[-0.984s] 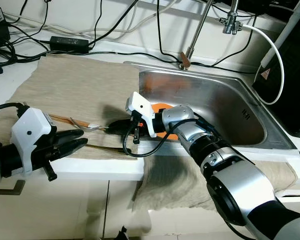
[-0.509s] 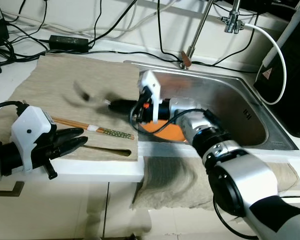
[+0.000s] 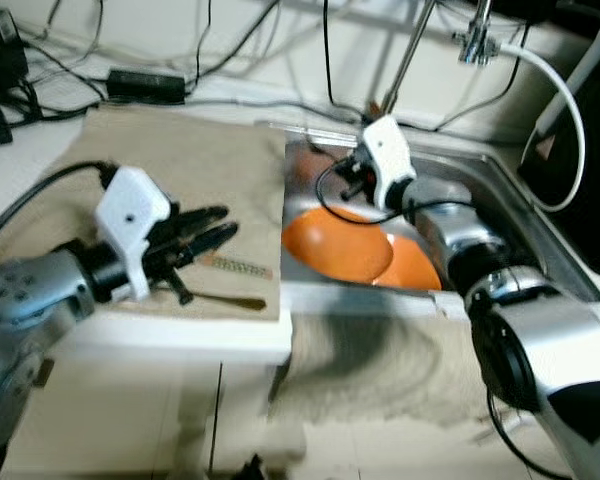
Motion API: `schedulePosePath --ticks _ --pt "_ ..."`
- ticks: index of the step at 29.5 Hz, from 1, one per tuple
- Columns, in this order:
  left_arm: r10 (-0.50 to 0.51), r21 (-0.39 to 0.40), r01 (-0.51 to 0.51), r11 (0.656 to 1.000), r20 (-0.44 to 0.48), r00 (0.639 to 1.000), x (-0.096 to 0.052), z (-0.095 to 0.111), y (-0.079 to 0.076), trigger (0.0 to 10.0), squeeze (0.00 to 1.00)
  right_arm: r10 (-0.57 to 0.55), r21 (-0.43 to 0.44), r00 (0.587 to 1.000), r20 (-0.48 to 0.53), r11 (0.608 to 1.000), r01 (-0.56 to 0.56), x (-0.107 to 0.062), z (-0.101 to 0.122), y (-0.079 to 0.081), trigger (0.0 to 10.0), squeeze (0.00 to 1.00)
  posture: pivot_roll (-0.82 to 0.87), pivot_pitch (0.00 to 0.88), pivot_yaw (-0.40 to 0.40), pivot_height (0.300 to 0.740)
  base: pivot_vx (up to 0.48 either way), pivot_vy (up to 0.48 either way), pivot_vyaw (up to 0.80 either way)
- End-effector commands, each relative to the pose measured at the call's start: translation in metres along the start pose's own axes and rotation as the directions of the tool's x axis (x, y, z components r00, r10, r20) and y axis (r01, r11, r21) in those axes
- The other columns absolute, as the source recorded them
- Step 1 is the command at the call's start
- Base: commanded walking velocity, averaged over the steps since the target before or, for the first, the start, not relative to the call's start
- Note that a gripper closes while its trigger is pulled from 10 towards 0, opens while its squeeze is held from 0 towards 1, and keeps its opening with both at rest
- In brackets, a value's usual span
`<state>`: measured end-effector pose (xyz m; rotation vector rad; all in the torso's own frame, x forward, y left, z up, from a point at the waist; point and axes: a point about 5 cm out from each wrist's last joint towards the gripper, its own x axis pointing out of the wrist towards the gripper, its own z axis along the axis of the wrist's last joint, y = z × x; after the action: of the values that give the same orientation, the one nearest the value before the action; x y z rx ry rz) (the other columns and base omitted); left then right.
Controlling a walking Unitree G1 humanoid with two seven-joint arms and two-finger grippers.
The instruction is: Kitchen organization
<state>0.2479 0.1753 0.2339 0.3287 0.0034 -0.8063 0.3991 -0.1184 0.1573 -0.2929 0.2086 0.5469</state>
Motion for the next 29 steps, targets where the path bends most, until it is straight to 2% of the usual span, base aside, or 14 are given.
schedulePosePath --ticks 1,2,3,4,12,17,19,21,26,27,28,29 --pt "-0.022 -0.005 0.022 1.000 -0.016 1.000 0.007 -0.001 -0.005 10.0 0.00 -0.039 -0.014 0.997 -0.069 0.999 0.038 -0.005 -0.015 -0.006 0.0 0.00 0.03 0.000 -0.156 0.740 0.000 0.000 0.00" --pt "-0.031 -0.012 0.031 0.999 -0.024 0.999 0.010 -0.002 -0.006 10.0 0.00 -0.030 -0.026 0.995 -0.093 0.999 0.027 -0.005 -0.021 -0.003 3.5 0.00 0.03 0.000 -0.150 0.740 0.000 0.000 0.00" --pt "-0.037 -0.016 0.037 0.999 -0.038 0.999 0.014 -0.003 -0.007 10.0 0.00 -0.020 -0.043 0.993 -0.117 0.999 0.015 -0.005 -0.028 0.002 4.2 0.00 0.04 0.001 -0.145 0.740 0.000 0.000 0.00" --pt "-0.035 -0.013 0.034 0.999 -0.041 0.999 0.014 -0.003 -0.007 10.0 0.00 -0.024 -0.049 0.992 -0.122 0.999 0.018 -0.004 -0.029 0.002 10.0 0.00 0.04 0.001 -0.145 0.740 0.000 0.000 0.00" --pt "-0.022 0.028 0.024 0.999 -0.067 0.997 0.004 0.000 -0.006 10.0 0.00 -0.089 -0.042 0.988 -0.125 0.996 0.085 -0.003 -0.031 0.003 10.0 0.00 0.08 0.059 -0.158 0.740 0.000 0.000 0.00" --pt "-0.074 0.067 0.080 0.995 -0.084 0.994 -0.014 0.010 -0.017 10.0 0.00 -0.091 -0.045 0.984 -0.152 0.995 0.085 -0.003 -0.041 0.011 10.0 0.00 0.12 0.137 -0.162 0.740 0.000 0.000 0.00" --pt "-0.077 0.070 0.083 0.994 -0.076 0.994 -0.016 0.013 -0.017 10.0 0.00 -0.091 -0.036 0.984 -0.154 0.996 0.086 -0.003 -0.043 0.012 10.0 0.00 0.12 0.144 -0.162 0.740 0.000 0.000 0.00" --pt "-0.075 0.075 0.078 0.994 -0.049 0.996 -0.020 0.027 -0.015 10.0 0.00 -0.104 -0.005 0.982 -0.158 0.995 0.104 -0.003 -0.044 0.012 10.0 0.00 0.15 0.174 -0.162 0.740 0.000 0.000 0.00" --pt "-0.073 0.086 0.077 0.993 -0.048 0.996 -0.026 0.033 -0.015 10.0 0.00 -0.120 0.058 0.981 -0.155 0.990 0.130 -0.002 -0.043 0.012 10.0 0.00 0.17 0.187 -0.167 0.740 0.000 0.000 0.00" --pt "-0.073 0.086 0.077 0.993 -0.050 0.996 -0.026 0.033 -0.015 10.0 0.00 -0.123 0.066 0.980 -0.154 0.989 0.134 -0.002 -0.042 0.012 10.0 0.53 0.17 0.187 -0.167 0.740 0.000 0.000 0.00" --pt "-0.073 0.085 0.077 0.993 -0.052 0.996 -0.027 0.033 -0.016 10.0 0.00 -0.126 0.070 0.980 -0.154 0.988 0.138 -0.001 -0.042 0.012 10.0 1.00 0.17 0.188 -0.170 0.740 0.000 0.000 0.00" --pt "-0.074 0.084 0.078 0.993 -0.053 0.996 -0.028 0.033 -0.017 10.0 0.00 -0.123 0.073 0.980 -0.155 0.988 0.136 -0.001 -0.042 0.012 10.0 1.00 0.17 0.186 -0.172 0.740 0.000 0.000 0.00"
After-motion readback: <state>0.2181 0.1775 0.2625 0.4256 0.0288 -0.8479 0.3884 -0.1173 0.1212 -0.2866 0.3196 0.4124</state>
